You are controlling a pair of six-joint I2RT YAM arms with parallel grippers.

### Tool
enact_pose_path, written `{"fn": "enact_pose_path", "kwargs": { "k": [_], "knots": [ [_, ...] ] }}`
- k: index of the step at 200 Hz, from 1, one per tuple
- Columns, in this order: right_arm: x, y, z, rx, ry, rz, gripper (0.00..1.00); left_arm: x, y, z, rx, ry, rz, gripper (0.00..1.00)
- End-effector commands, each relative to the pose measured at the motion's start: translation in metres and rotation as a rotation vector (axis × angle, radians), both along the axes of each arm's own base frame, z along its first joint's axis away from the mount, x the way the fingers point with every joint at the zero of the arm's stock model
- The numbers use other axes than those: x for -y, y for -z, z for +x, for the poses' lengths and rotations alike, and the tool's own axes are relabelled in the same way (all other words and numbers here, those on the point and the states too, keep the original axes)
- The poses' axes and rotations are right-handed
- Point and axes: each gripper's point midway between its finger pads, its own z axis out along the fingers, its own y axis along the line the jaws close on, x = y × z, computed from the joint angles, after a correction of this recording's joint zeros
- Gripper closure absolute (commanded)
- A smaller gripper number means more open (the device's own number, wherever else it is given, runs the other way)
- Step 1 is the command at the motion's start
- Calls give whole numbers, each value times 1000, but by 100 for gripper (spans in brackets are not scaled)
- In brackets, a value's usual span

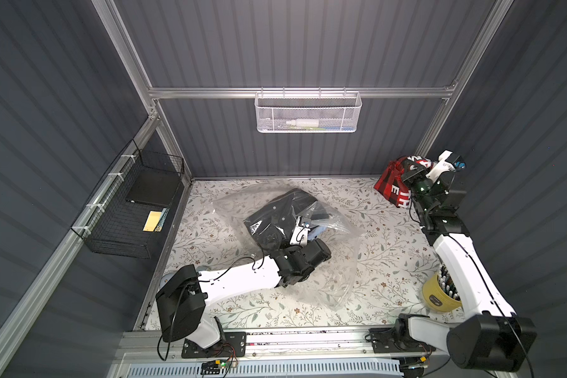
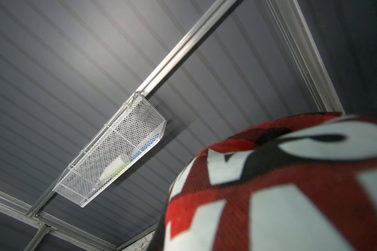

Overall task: Take the shirt out of the vacuum bag
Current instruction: Place the shirt at the center of the board.

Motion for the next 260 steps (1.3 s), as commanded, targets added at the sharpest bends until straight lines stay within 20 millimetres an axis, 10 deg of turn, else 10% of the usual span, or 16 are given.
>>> {"fn": "enact_pose_path", "kwargs": {
  "k": [1, 83, 260],
  "knots": [
    [4, 16, 17, 31, -29, 47, 100, -6, 3, -2, -19, -5, 11, 100],
    [11, 128, 63, -141, -36, 100, 100, -6, 6, -3, -28, -2, 10, 100],
    [59, 297, 27, -567, 282, 79, 100, -8, 11, -5, -40, 1, 12, 100]
  ]
}}
